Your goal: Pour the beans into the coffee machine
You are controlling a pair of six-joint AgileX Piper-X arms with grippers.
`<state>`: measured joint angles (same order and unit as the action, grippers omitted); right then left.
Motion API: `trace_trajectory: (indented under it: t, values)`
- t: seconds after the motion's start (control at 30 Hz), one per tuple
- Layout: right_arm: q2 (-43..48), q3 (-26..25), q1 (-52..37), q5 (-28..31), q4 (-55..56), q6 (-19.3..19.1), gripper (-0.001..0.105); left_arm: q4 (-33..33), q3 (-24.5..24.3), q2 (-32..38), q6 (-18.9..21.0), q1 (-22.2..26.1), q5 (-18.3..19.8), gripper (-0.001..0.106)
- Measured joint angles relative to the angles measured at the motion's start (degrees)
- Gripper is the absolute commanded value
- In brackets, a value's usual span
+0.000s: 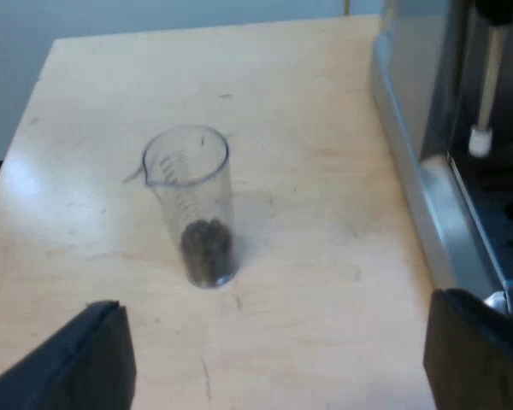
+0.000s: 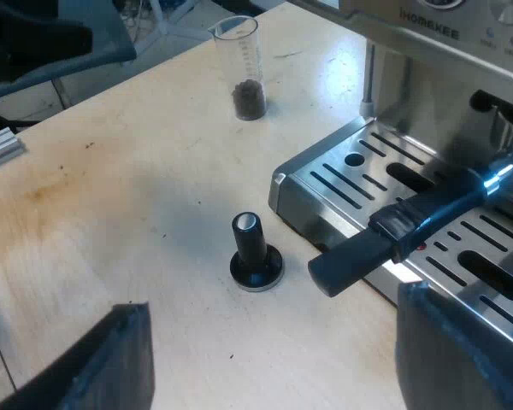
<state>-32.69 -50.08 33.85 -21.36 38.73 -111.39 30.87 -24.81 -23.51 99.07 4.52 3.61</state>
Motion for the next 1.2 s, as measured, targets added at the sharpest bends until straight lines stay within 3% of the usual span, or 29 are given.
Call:
trace_trajectory:
  t: [0.17,0.23,0.4,0.67,0.97,1.2]
  values:
    - [0.00,0.00,0.00,0.00,0.00,0.00,0.062,-0.73,0.00,-6.20,0.14,7.11,5.71,0.072]
    - [0.00,0.00,0.00,0.00,0.00,0.00,0.062,-1.04,0.00,-8.15,-1.55,9.34,6.66,0.072]
    - [0.00,0.00,0.00,0.00,0.00,0.00,0.062,-4.82,1.41,-10.27,-4.91,9.03,8.88,0.072]
    - [0.00,0.00,0.00,0.00,0.00,0.00,0.062,-15.53,7.99,-13.23,-5.20,8.54,9.99,0.072]
    - [0.00,0.00,0.00,0.00,0.00,0.00,0.062,-35.04,15.91,-20.36,-5.20,8.54,10.08,0.072]
    - [0.00,0.00,0.00,0.00,0.00,0.00,0.062,-46.69,17.61,-27.29,-5.22,8.54,10.08,0.072]
